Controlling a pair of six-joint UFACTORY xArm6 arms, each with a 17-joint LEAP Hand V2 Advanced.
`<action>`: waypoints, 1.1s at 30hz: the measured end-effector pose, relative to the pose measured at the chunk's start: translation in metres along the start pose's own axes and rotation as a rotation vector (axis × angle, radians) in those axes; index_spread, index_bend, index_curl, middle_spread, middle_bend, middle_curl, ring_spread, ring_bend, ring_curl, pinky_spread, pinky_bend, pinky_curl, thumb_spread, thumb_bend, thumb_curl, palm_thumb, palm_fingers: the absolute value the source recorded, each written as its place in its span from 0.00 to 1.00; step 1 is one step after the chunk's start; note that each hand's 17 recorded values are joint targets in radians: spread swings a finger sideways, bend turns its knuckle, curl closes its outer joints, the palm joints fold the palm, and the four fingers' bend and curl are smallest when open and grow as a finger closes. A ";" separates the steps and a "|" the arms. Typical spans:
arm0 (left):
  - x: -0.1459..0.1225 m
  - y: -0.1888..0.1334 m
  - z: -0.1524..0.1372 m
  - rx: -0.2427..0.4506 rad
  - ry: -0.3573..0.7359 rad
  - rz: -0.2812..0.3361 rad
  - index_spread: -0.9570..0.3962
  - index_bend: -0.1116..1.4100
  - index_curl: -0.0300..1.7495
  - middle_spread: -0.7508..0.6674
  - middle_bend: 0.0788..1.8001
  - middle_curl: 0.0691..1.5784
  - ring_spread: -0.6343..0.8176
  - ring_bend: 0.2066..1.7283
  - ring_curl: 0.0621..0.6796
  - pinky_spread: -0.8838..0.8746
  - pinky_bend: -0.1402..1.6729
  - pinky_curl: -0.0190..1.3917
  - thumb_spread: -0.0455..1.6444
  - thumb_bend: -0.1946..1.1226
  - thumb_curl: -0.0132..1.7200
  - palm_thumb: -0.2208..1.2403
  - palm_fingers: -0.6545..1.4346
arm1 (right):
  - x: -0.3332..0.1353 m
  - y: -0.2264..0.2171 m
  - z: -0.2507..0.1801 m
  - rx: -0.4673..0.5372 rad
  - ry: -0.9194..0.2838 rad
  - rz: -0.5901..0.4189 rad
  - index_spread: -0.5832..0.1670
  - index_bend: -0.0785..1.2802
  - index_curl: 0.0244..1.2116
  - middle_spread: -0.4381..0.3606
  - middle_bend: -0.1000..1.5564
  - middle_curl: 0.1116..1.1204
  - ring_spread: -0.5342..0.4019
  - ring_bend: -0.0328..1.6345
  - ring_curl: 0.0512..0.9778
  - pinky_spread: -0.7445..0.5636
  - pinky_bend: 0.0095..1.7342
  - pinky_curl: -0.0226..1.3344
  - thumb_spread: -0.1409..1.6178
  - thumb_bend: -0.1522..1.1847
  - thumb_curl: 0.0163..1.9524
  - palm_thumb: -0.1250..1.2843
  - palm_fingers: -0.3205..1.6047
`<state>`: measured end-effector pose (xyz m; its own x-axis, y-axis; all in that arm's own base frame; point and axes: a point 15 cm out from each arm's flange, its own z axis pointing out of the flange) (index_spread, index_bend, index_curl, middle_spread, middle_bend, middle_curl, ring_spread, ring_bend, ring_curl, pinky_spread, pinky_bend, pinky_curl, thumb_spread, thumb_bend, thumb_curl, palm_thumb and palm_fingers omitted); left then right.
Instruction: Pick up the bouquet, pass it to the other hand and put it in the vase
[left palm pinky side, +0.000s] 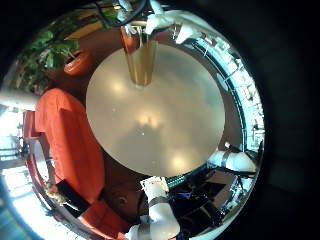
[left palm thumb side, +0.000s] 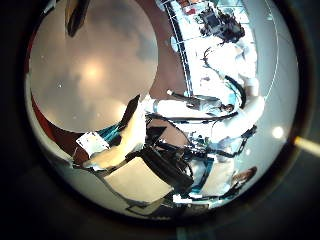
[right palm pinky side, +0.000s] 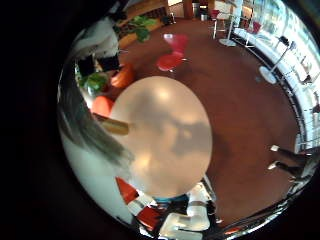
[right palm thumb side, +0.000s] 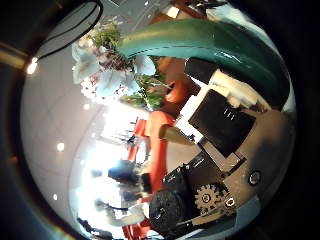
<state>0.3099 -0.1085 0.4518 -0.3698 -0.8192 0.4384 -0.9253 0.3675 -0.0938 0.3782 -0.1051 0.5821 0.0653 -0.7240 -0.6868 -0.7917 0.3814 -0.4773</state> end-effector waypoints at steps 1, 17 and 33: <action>0.004 -0.004 -0.002 0.017 0.020 -0.001 0.71 0.20 0.25 0.74 0.07 0.19 0.77 0.16 0.22 0.77 0.18 0.19 0.69 0.13 0.19 0.42 0.44 | -0.006 0.000 -0.002 0.008 -0.037 -0.017 0.43 0.87 0.80 0.37 0.87 0.72 0.37 0.91 0.65 0.43 0.84 0.42 0.59 0.19 0.51 0.89 0.76; 0.057 -0.047 -0.051 0.280 0.519 -0.002 0.75 0.19 0.24 0.74 0.07 0.19 0.77 0.19 0.22 0.76 0.18 0.19 0.66 0.12 0.19 0.34 0.44 | -0.060 0.088 0.047 -0.231 -0.588 -0.052 0.45 0.89 0.78 0.38 0.88 0.70 0.38 0.91 0.66 0.42 0.80 0.48 0.58 0.18 0.59 0.87 0.76; 0.091 -0.036 -0.063 0.236 0.758 0.067 0.79 0.18 0.21 0.76 0.08 0.20 0.78 0.21 0.21 0.77 0.19 0.22 0.63 0.13 0.20 0.32 0.41 | -0.112 0.171 0.113 -0.529 -0.744 -0.132 0.47 0.91 0.77 0.39 0.89 0.68 0.37 0.91 0.66 0.42 0.78 0.54 0.59 0.17 0.65 0.86 0.76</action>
<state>0.3147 -0.1686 0.5519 -0.3455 -0.2444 0.9060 -0.9279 0.2331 -0.2909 0.3038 0.1067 0.5155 0.4039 -0.1165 -0.9074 -0.9124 -0.1233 -0.3903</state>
